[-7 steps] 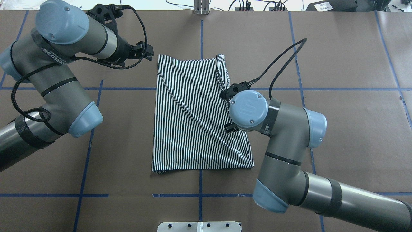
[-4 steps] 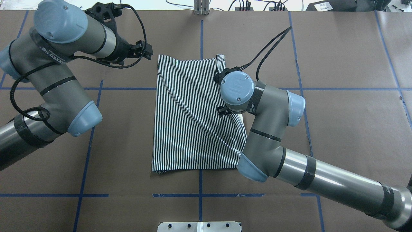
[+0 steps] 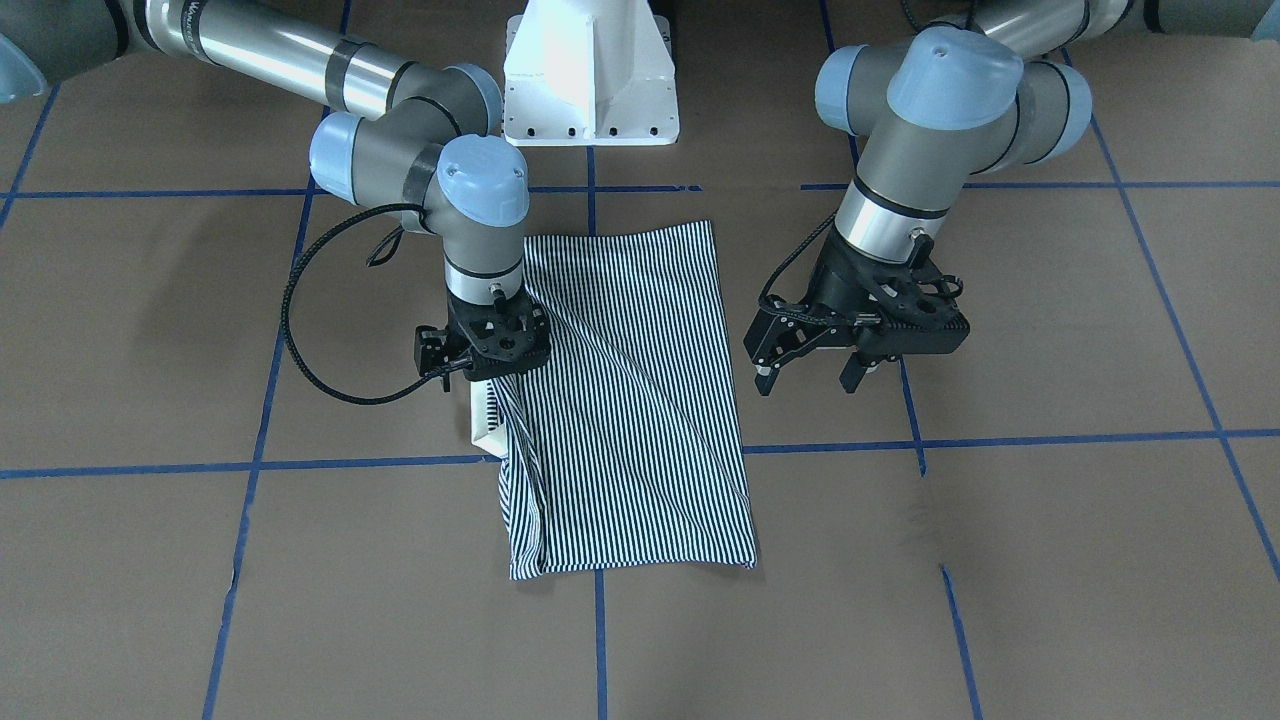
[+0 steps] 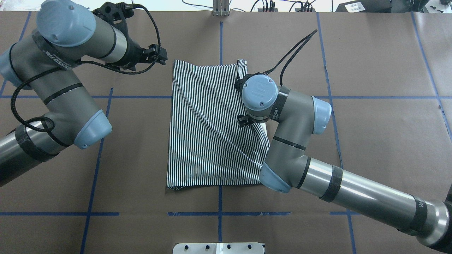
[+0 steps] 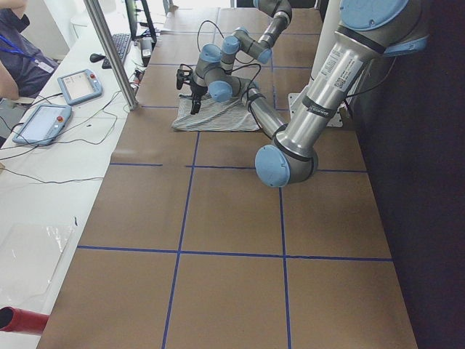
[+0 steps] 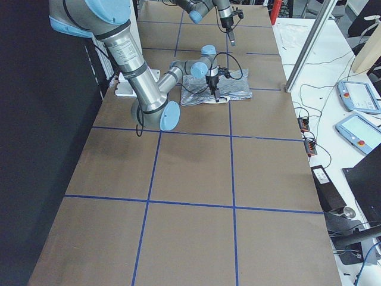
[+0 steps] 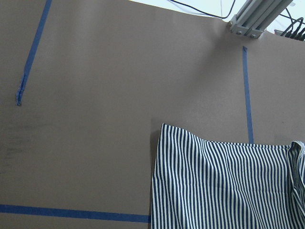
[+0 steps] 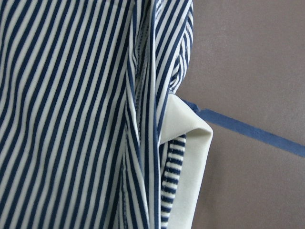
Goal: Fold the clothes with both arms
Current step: 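Move the right gripper to the shirt's far corner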
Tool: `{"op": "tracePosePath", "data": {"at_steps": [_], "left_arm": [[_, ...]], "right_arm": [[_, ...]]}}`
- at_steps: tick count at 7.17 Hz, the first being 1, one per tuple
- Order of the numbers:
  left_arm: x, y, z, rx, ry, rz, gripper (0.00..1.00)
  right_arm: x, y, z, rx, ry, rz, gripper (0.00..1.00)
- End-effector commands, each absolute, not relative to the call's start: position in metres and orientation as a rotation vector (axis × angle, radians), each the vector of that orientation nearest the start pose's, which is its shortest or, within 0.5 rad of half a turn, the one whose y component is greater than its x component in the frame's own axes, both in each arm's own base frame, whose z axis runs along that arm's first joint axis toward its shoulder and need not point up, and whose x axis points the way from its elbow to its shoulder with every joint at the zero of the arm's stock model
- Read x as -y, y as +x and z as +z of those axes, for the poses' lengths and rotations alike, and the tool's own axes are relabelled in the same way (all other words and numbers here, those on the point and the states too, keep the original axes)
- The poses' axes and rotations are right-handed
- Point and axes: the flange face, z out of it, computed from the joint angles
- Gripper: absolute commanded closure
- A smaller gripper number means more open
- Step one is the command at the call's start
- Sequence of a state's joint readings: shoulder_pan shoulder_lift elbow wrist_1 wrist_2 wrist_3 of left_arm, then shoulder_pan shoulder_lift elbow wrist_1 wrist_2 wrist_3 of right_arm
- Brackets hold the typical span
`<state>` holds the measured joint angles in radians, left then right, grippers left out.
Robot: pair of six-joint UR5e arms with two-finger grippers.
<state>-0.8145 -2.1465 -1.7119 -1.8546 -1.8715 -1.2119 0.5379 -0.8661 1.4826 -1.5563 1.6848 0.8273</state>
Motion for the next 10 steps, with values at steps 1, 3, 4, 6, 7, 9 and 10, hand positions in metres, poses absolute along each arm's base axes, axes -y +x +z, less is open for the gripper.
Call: {"op": "tracePosePath", "data": {"at_steps": [1, 3, 4, 6, 7, 9, 10], "left_arm": [[0.552, 0.378, 0.228, -0.982, 0.322, -0.264, 0.0], [0.552, 0.378, 0.226, -0.984, 0.324, -0.263, 0.0], [0.551, 0.377, 0.225, -0.987, 0.323, -0.264, 0.0], [0.551, 0.377, 0.225, -0.987, 0.323, -0.264, 0.0], [0.551, 0.377, 0.225, -0.988, 0.324, -0.263, 0.0], [0.551, 0.377, 0.224, -0.989, 0.325, -0.263, 0.0], [0.55, 0.376, 0.223, -0.99, 0.325, -0.262, 0.0]], "right_arm": [[0.486, -0.564, 0.285, 0.567, 0.278, -0.231, 0.0], [0.489, -0.558, 0.293, 0.573, 0.254, -0.23, 0.0], [0.491, -0.551, 0.309, 0.556, 0.247, -0.222, 0.0], [0.517, -0.491, 0.35, 0.512, 0.265, -0.262, 0.0], [0.518, -0.473, 0.371, 0.487, 0.271, -0.295, 0.0], [0.523, -0.464, 0.366, 0.492, 0.274, -0.282, 0.0], [0.532, -0.455, 0.373, 0.484, 0.273, -0.268, 0.0]]}}
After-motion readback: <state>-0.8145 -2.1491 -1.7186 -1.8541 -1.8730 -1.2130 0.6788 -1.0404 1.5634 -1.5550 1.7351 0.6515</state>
